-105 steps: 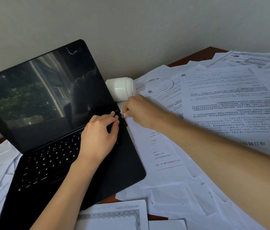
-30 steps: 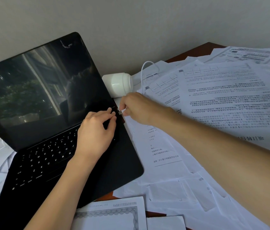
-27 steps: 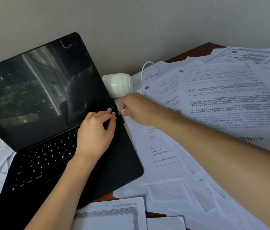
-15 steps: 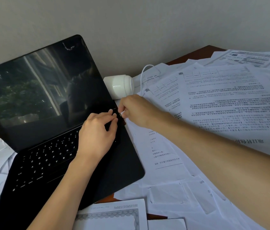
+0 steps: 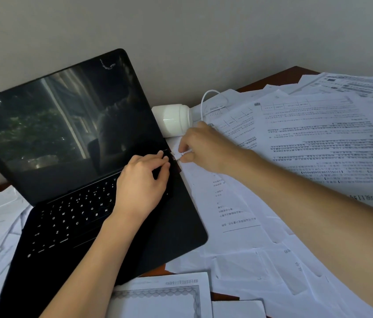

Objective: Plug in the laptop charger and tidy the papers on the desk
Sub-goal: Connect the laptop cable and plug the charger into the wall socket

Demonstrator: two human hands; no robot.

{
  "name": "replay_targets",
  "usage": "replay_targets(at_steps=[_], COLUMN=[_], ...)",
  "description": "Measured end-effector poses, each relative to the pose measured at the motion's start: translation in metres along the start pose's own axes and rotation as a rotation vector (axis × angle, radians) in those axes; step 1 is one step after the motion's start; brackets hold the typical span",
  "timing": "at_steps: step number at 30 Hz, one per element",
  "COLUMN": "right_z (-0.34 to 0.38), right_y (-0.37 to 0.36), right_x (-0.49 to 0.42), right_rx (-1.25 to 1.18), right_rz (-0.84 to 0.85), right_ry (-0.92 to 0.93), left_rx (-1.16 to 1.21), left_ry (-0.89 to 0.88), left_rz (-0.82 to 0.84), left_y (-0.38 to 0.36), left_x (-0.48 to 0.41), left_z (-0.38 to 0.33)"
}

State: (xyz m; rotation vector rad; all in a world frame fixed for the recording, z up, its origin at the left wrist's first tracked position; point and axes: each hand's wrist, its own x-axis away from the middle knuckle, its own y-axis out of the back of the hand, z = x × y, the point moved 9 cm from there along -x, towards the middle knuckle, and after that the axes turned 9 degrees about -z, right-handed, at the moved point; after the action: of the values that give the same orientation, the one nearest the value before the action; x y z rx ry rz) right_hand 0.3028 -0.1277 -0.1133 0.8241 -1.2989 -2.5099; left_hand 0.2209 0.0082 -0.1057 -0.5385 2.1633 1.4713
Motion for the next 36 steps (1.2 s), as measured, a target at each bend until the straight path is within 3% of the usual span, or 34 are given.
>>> replay_targets(at_steps=[23, 28, 36], right_z=[0.008, 0.014, 0.033], right_y=[0.002, -0.001, 0.016], right_x=[-0.005, 0.006, 0.034], right_rx=[-0.060, 0.031, 0.112], right_rz=[-0.029, -0.008, 0.161], right_ry=[0.107, 0.119, 0.049], left_rx=[-0.002, -0.036, -0.017], left_ry=[-0.017, -0.028, -0.032], left_rz=[-0.001, 0.095, 0.435], left_y=[-0.004, -0.007, 0.003], left_x=[-0.002, -0.003, 0.013], left_z=[0.000, -0.001, 0.007])
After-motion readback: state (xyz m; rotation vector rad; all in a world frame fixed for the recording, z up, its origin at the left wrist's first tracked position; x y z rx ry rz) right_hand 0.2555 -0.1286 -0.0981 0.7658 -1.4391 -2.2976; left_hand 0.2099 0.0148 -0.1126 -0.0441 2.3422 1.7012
